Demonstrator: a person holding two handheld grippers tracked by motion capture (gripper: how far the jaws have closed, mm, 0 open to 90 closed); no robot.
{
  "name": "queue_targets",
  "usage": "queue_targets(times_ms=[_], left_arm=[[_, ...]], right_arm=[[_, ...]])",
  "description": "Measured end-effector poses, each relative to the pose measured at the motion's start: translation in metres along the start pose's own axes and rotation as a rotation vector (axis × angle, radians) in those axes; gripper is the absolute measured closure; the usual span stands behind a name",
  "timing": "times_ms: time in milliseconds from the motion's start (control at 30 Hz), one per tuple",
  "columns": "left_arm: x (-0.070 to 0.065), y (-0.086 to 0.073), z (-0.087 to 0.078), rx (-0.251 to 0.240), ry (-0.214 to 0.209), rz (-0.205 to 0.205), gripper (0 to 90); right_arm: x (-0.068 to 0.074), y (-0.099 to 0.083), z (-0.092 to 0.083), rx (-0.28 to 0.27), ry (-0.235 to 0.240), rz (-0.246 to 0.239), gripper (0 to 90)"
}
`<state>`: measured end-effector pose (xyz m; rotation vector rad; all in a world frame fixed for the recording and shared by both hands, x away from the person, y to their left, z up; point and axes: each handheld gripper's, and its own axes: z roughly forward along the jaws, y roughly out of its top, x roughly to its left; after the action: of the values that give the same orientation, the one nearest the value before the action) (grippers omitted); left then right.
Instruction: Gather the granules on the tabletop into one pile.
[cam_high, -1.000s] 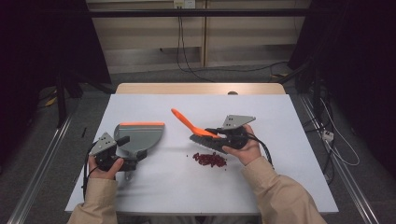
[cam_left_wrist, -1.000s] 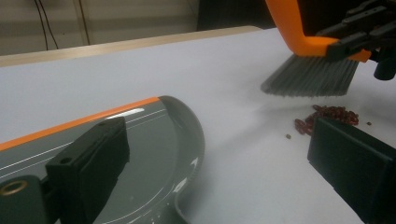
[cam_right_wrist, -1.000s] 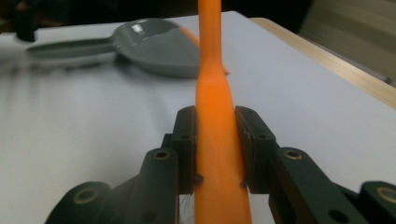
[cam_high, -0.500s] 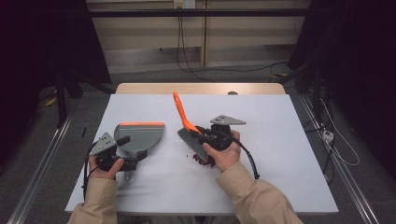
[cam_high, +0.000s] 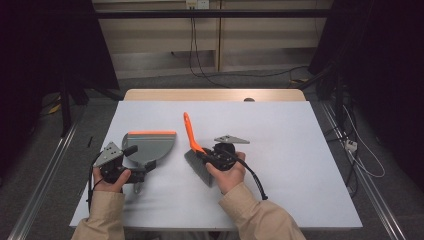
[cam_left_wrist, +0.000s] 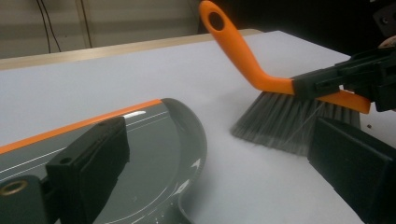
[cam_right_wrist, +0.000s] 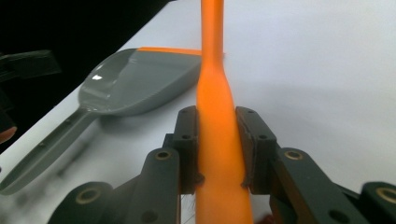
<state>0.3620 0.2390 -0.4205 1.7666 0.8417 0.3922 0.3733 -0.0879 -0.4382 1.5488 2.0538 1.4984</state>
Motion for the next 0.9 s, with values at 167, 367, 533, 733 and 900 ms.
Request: queue_targets(times_ms=[167, 367, 533, 733, 900], left_arm=[[-0.002, 0.0, 0.0, 0.001, -0.002, 0.004, 5.4], [-0.003, 0.001, 0.0, -0.001, -0.001, 0.002, 5.4], [-0.004, 0.001, -0.001, 0.009, 0.006, 0.006, 5.4], [-0.005, 0.002, -0.001, 0.028, 0.016, 0.004, 5.3], [-0.007, 0.002, -0.001, 0.063, 0.034, 0.002, 5.1]], right_arm=[[-0.01, -0.006, -0.017, -0.012, -0.044, 0.039, 71.7], [-0.018, -0.009, -0.033, -0.012, -0.083, 0.045, 71.6], [-0.022, -0.011, -0.042, -0.011, -0.098, 0.037, 71.6], [-0.027, -0.011, -0.049, -0.008, -0.098, 0.033, 71.6], [-0.031, -0.008, -0.056, -0.014, -0.076, 0.041, 71.6]])
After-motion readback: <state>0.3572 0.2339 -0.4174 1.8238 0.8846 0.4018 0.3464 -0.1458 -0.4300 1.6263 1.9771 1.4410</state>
